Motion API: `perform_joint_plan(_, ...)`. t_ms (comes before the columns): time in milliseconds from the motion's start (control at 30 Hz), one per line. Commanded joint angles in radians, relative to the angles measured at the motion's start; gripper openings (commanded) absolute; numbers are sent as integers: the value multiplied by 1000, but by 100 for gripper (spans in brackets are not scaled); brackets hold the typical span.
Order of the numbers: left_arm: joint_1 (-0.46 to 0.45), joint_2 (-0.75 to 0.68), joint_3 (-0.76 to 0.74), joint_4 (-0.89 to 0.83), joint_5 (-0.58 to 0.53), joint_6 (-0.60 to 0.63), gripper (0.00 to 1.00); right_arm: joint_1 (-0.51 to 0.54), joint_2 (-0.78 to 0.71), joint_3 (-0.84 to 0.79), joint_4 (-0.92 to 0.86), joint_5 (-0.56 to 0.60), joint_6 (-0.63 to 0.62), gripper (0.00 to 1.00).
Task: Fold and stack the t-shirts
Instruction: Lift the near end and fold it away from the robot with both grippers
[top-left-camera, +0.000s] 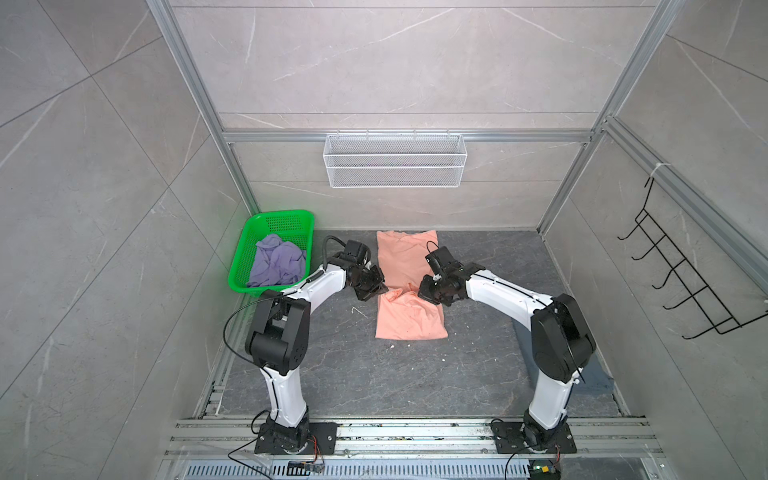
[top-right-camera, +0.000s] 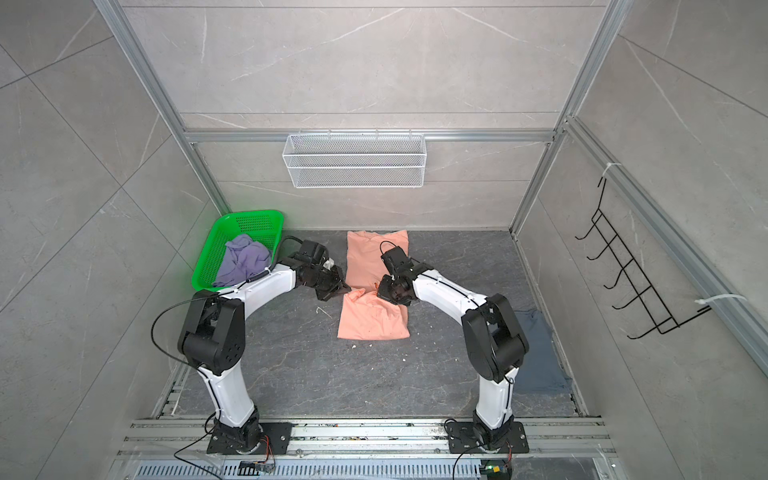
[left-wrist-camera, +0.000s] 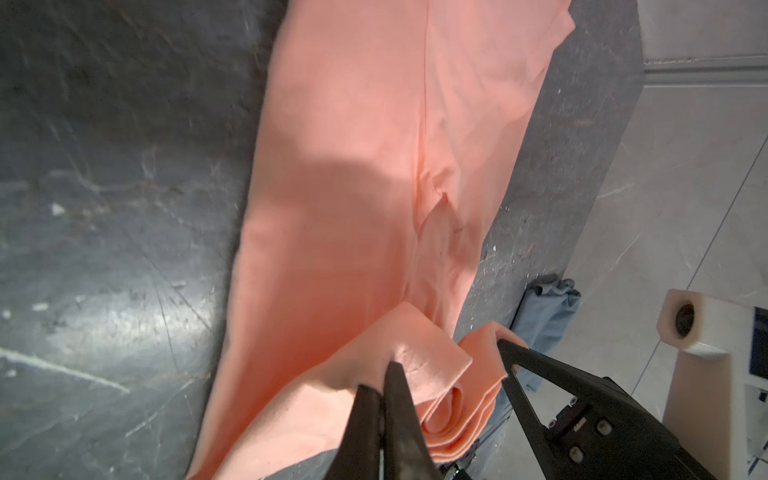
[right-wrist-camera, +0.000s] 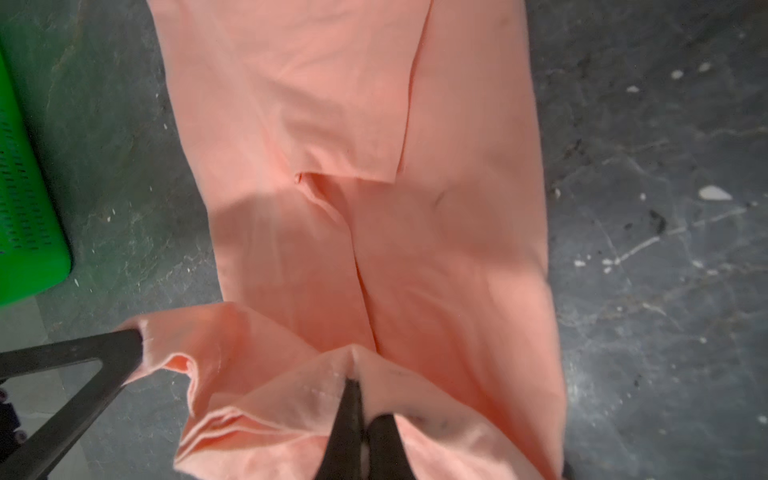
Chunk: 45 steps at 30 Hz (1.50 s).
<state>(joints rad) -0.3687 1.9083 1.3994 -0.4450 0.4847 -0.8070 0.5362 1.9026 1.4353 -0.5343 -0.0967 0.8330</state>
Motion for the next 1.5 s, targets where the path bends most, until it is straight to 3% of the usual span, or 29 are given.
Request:
perform_joint_plan(0,23,55,76,-32,57,40,0,-46,77,70,-13,-54,-18,0)
perform_joint_plan(300,69,154,155,-27,87,17,0,-112,200,171,-23,-82,10,0)
perform_joint_plan(767,105,223,226,-24,103,-3,0,-175,212,139,25,-116,55,1)
perform_joint_plan(1067,126,267,301,-18,117,-12,0,-195,251,210,27,-129,43,10)
perform_joint_plan(1100,130,271,310,-18,120,-14,4,-199,253,217,28,-133,42,14)
perform_joint_plan(1200,141,269,330,-12,126,-11,35,-209,239,226,32,-127,34,40)
perform_joint_plan(1267,150,261,337,-11,126,-6,44,-218,217,223,33,-118,21,51)
perform_joint_plan(1467,184,182,288,-13,98,14,54,-233,94,128,59,-109,-14,57)
